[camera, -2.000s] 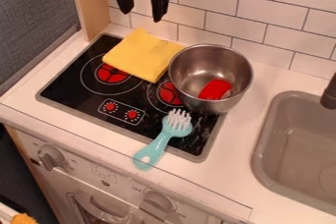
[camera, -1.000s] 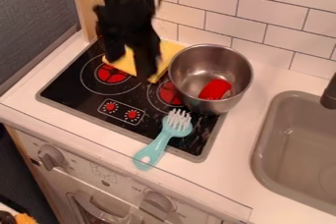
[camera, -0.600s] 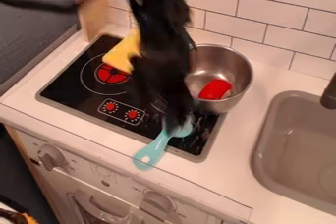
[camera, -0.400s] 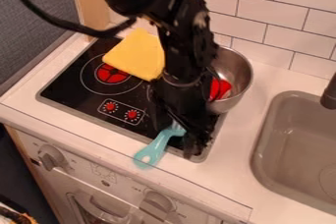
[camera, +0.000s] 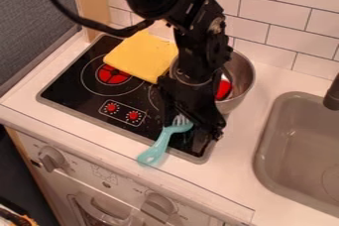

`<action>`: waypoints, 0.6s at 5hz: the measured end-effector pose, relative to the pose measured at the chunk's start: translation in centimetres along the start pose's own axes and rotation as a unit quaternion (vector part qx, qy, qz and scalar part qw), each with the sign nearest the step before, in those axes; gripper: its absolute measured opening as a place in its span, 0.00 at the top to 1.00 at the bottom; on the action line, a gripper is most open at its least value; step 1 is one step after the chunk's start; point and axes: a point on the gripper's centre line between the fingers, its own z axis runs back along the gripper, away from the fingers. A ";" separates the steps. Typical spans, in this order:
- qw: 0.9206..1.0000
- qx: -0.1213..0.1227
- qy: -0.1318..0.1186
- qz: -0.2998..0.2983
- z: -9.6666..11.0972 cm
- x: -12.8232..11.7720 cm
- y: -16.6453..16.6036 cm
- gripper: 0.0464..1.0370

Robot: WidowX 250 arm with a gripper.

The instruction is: Put the blue brush on top of the yellow cloth

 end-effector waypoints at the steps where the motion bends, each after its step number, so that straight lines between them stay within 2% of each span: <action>1: 1.000 0.001 0.004 0.012 0.1 -0.4 0.7 0.04; 3: 0.998 0.006 0.000 0.056 1.0 -1.7 2.6 0.04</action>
